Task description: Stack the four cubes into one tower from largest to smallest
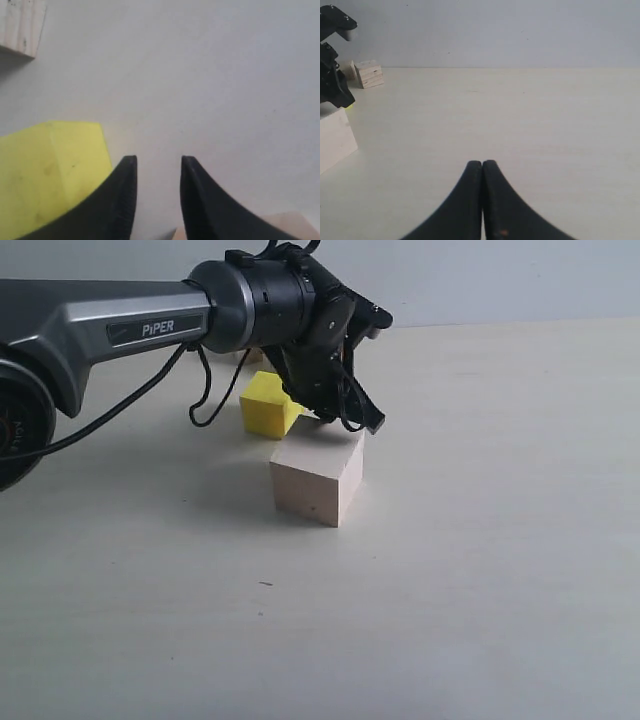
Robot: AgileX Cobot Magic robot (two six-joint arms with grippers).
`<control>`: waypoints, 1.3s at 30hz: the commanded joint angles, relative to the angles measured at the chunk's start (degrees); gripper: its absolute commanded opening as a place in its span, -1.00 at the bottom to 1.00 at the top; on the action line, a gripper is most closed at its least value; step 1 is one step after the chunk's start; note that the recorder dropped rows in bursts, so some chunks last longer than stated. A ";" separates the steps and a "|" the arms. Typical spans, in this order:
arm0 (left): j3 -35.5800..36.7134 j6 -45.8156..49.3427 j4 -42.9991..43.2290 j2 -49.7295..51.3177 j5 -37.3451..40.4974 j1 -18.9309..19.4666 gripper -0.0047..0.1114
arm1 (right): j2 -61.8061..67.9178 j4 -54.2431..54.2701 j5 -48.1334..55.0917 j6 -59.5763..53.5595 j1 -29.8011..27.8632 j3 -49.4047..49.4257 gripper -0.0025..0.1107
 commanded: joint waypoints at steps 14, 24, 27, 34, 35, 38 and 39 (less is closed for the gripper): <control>0.19 -5.62 5.57 -1.61 7.84 1.59 -0.38 | -0.32 0.06 -0.35 0.16 -0.24 0.25 -0.96; 0.19 2.31 -5.78 -5.84 4.47 -1.01 -0.38 | -0.32 0.06 -0.35 0.16 -0.24 0.25 -0.96; 0.19 2.48 -6.04 -6.42 2.71 -3.08 -0.38 | -0.32 0.06 -0.35 0.16 -0.24 0.25 -0.96; 0.19 5.17 -8.89 -6.42 2.48 -6.26 -0.38 | -0.32 0.06 -0.35 0.16 -0.24 0.25 -0.96; 0.19 4.94 -8.89 -6.27 3.28 -6.26 -0.38 | -0.32 0.06 -0.35 0.16 -0.24 0.25 -0.96; 0.19 5.21 -8.89 -5.50 6.45 -6.26 -0.38 | -0.32 0.06 -0.35 0.16 -0.24 0.25 -0.96; 0.19 5.43 -8.89 -4.99 7.44 -6.26 -0.38 | -0.32 0.06 -0.35 0.16 -0.24 0.25 -0.96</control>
